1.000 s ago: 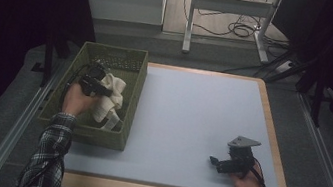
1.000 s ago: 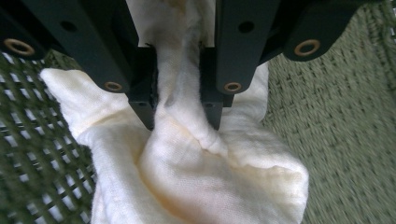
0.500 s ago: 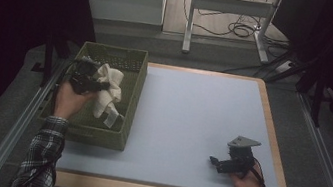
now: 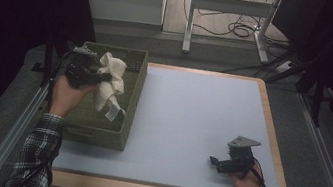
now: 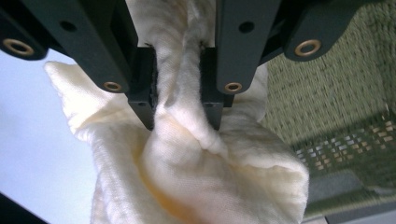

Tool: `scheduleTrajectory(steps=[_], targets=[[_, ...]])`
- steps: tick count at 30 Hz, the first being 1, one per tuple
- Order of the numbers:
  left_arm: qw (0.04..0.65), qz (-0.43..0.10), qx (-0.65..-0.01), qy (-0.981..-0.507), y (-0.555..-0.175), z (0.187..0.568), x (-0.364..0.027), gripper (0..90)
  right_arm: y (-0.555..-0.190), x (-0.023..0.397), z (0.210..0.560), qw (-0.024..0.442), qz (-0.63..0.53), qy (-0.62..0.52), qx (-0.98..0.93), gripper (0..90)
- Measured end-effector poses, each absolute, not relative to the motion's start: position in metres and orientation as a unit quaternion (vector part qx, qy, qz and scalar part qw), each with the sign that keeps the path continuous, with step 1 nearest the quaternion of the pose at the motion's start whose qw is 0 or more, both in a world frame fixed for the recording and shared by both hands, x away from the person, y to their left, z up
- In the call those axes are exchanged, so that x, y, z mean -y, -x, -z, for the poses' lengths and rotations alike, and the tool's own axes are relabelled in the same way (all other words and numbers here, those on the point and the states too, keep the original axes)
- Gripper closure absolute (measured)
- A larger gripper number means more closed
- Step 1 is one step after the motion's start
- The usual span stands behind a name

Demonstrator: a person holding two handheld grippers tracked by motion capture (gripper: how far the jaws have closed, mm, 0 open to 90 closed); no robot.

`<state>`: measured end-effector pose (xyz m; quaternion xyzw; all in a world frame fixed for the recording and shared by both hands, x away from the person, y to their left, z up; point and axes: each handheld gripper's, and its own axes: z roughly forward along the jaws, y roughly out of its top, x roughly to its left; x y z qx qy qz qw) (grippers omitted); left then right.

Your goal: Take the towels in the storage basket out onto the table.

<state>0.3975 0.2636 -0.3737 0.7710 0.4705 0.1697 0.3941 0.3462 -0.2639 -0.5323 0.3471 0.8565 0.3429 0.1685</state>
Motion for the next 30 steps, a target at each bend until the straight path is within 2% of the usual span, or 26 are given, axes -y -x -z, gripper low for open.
scheduleTrajectory(steps=[14, 30], targets=[[0.420, -0.176, -0.440, -0.774, -0.391, 0.343, -0.243, 74.4, -0.346, 0.264, 0.532, 0.168, -0.343, -0.347, -0.857, 3.6], [0.428, -0.154, -0.408, -0.791, -0.401, 0.356, -0.196, 74.3, -0.346, 0.264, 0.532, 0.168, -0.343, -0.348, -0.856, 3.5]])
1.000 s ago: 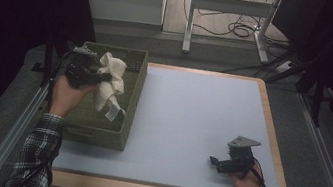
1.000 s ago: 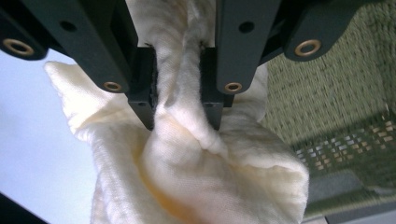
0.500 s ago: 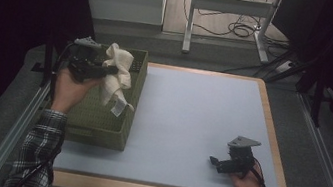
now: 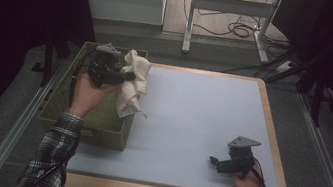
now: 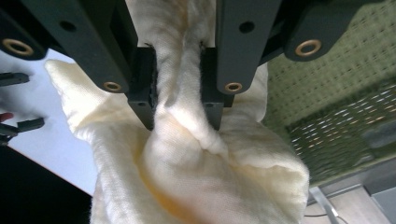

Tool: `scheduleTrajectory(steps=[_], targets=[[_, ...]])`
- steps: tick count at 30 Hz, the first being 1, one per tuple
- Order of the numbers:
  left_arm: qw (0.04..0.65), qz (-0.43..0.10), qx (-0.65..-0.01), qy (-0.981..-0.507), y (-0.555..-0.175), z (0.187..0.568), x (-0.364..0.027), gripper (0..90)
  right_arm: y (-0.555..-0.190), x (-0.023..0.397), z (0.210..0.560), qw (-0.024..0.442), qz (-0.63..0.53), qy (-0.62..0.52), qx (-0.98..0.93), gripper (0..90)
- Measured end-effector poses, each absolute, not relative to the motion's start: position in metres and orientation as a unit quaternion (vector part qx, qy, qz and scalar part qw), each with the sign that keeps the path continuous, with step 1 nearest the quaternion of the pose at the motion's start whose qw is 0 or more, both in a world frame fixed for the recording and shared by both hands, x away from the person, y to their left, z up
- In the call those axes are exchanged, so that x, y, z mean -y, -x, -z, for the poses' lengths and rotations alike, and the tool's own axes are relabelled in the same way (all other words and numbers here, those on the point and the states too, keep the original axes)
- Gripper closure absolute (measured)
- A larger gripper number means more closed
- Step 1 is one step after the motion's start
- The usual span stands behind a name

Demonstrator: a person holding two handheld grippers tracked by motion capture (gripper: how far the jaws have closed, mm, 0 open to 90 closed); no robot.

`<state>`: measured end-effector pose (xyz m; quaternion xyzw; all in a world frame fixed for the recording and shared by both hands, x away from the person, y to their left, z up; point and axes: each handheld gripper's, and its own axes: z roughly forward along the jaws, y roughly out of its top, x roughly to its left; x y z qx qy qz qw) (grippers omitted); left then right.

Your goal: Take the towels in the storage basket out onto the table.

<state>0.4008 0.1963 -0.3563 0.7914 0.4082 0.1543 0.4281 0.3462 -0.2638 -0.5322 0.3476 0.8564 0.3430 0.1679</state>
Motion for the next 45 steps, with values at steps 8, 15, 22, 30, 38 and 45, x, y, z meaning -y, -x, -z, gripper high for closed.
scheduleTrajectory(steps=[8, 15, 22, 30, 38, 45], targets=[[0.431, -0.143, -0.393, -0.800, -0.406, 0.360, -0.170, 74.3, -0.346, 0.264, 0.532, 0.168, -0.343, -0.348, -0.856, 3.6], [0.430, -0.137, -0.378, -0.808, -0.408, 0.364, -0.143, 74.3, -0.346, 0.264, 0.532, 0.168, -0.343, -0.347, -0.856, 3.6], [0.430, -0.126, -0.362, -0.817, -0.408, 0.373, -0.117, 74.0, -0.346, 0.264, 0.532, 0.168, -0.343, -0.347, -0.857, 3.6], [0.423, -0.115, -0.348, -0.828, -0.407, 0.389, -0.084, 72.6, -0.346, 0.264, 0.532, 0.168, -0.343, -0.347, -0.857, 3.6], [0.407, -0.108, -0.334, -0.843, -0.403, 0.413, -0.051, 72.3, -0.346, 0.264, 0.532, 0.166, -0.343, -0.348, -0.856, 3.6], [0.397, -0.104, -0.327, -0.851, -0.397, 0.435, -0.027, 72.1, -0.346, 0.264, 0.532, 0.167, -0.342, -0.347, -0.857, 3.6]])
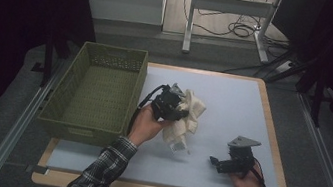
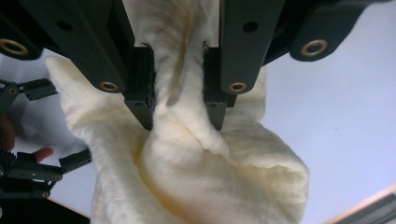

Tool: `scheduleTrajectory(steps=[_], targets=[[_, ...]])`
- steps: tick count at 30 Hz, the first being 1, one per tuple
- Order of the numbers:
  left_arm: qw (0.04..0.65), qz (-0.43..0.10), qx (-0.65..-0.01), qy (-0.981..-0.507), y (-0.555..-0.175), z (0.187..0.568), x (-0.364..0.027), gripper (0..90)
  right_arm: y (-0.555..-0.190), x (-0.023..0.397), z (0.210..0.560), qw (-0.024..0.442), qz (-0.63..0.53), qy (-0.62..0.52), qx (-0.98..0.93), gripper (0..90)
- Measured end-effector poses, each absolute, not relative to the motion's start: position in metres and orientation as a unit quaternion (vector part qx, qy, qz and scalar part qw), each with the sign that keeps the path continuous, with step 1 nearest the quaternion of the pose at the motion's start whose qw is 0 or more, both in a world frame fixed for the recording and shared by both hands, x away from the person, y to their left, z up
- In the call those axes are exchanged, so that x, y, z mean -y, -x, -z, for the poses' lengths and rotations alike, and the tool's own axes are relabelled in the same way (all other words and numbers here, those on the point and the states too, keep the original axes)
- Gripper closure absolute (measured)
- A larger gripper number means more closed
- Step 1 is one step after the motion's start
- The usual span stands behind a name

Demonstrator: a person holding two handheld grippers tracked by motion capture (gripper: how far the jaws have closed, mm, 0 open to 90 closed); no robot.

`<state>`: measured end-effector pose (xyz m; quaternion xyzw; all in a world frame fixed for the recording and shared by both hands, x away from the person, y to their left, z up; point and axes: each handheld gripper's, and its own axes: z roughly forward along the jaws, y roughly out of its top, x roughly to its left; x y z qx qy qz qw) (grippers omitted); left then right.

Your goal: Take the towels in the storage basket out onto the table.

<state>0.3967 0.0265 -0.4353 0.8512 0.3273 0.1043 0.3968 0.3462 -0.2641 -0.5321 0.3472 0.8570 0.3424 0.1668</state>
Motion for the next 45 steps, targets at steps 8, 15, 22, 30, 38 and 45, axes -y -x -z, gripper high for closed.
scheduleTrajectory(steps=[8, 15, 22, 30, 38, 45], targets=[[0.395, -0.082, -0.327, -0.855, -0.400, 0.466, -0.009, 71.8, -0.346, 0.264, 0.532, 0.167, -0.342, -0.347, -0.857, 3.6], [0.393, -0.076, -0.328, -0.856, -0.403, 0.490, 0.001, 70.6, -0.346, 0.264, 0.532, 0.167, -0.342, -0.348, -0.857, 3.6], [0.390, -0.060, -0.325, -0.859, -0.405, 0.509, 0.011, 65.8, -0.346, 0.264, 0.532, 0.166, -0.342, -0.349, -0.857, 3.6], [0.414, -0.045, -0.330, -0.847, -0.401, 0.509, 0.008, 35.1, -0.346, 0.264, 0.532, 0.167, -0.342, -0.348, -0.857, 3.6], [0.435, -0.058, -0.334, -0.834, -0.389, 0.496, -0.016, 35.3, -0.346, 0.264, 0.532, 0.166, -0.342, -0.349, -0.857, 3.6], [0.426, -0.077, -0.339, -0.835, -0.385, 0.498, -0.035, 46.9, -0.346, 0.264, 0.532, 0.167, -0.342, -0.347, -0.857, 3.6]])
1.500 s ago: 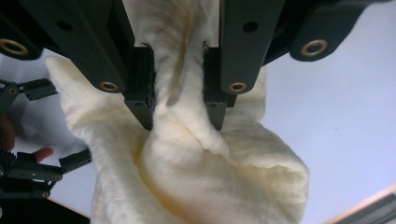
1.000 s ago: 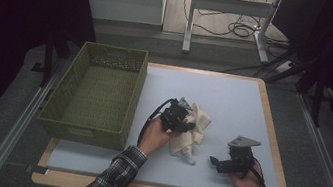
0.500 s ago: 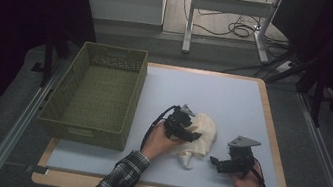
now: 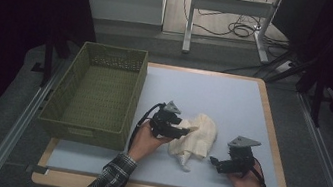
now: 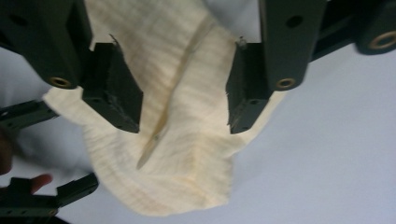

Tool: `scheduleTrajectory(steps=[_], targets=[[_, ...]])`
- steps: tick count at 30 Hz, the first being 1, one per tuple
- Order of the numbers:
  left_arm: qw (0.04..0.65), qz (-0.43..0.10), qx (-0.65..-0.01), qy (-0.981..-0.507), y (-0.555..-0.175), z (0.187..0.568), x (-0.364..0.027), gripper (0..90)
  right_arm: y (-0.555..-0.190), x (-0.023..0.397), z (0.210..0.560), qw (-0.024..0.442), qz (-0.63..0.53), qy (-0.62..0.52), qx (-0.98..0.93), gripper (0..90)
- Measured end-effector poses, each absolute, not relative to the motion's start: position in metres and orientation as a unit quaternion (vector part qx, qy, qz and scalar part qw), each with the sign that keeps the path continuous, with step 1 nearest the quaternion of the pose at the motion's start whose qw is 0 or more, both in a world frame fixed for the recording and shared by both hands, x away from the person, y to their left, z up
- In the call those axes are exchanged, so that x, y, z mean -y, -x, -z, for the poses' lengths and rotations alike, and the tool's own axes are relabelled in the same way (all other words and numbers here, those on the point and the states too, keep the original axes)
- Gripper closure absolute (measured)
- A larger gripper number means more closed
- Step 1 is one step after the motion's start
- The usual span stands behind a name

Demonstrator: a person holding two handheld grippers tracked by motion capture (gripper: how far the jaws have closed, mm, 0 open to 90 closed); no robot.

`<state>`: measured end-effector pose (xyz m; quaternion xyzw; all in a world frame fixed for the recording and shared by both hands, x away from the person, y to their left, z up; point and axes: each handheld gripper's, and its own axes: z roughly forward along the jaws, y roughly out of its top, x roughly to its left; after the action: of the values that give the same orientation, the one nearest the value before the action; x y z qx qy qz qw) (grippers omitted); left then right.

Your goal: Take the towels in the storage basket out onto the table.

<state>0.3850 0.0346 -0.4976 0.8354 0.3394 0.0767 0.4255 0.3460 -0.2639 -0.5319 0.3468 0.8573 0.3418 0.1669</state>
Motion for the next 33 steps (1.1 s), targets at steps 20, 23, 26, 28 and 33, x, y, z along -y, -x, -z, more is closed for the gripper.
scheduleTrajectory(steps=[20, 23, 26, 28, 33], targets=[[0.406, -0.106, -0.373, -0.828, -0.407, 0.513, -0.044, 86.2, -0.333, 0.264, 0.513, 0.126, -0.383, -0.314, -0.860, 47.0], [0.411, -0.115, -0.395, -0.813, -0.411, 0.515, -0.051, 86.0, -0.331, 0.259, 0.507, 0.118, -0.389, -0.300, -0.863, 50.2], [0.408, -0.118, -0.407, -0.809, -0.415, 0.517, -0.054, 85.8, -0.330, 0.252, 0.501, 0.109, -0.397, -0.288, -0.865, 51.4], [0.403, -0.119, -0.413, -0.808, -0.418, 0.520, -0.056, 85.4, -0.330, 0.246, 0.498, 0.103, -0.400, -0.281, -0.866, 51.5], [0.397, -0.116, -0.426, -0.805, -0.424, 0.526, -0.061, 84.2, -0.332, 0.224, 0.493, 0.086, -0.408, -0.260, -0.871, 51.1]])
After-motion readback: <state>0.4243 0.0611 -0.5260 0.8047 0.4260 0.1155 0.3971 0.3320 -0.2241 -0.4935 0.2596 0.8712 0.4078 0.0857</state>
